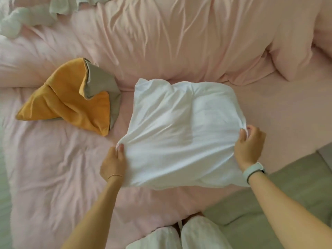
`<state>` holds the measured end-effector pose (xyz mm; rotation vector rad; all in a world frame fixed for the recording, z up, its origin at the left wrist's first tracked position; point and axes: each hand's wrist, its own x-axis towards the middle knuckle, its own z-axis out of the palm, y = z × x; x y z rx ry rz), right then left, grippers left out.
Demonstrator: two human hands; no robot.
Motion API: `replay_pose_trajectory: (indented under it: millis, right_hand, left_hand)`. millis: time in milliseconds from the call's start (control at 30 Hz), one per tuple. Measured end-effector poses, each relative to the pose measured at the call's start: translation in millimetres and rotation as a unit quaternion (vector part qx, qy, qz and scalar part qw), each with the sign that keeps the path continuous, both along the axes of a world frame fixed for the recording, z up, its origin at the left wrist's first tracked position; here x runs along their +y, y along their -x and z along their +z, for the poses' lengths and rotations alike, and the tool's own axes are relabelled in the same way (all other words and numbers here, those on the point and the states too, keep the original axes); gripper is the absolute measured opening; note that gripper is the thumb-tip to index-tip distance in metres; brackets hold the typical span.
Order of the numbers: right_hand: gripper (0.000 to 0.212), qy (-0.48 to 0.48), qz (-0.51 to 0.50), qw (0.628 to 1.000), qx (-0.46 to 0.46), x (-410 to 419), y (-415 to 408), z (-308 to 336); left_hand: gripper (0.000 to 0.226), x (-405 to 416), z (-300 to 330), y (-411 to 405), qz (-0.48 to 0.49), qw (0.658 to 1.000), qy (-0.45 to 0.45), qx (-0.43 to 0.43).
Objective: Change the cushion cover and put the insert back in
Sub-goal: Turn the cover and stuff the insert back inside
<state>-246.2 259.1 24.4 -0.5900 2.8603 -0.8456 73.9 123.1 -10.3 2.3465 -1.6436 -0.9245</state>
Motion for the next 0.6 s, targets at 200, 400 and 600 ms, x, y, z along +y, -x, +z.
replay_pose_trajectory:
  millis: [200, 400, 600]
  right_hand:
    - [0.036, -0.133, 0.147, 0.980, 0.010, 29.6, -4.3, -13.5]
    - [0.048, -0.209, 0.289, 0.932, -0.065, -24.0, -29.0, -23.5]
    - [0.049, -0.342, 0.415, 0.840, -0.070, -37.3, -43.8, -41.3]
  left_hand:
    - [0.048, 3.1, 0.2, 13.2, -0.011, 1.000, 0.005, -0.025]
    - [0.058, -21.8, 19.1, 107.3, -0.406, 0.890, 0.206, -0.006]
    - [0.062, -30.3, -22.9, 125.4, -0.548, 0.821, -0.025, -0.158]
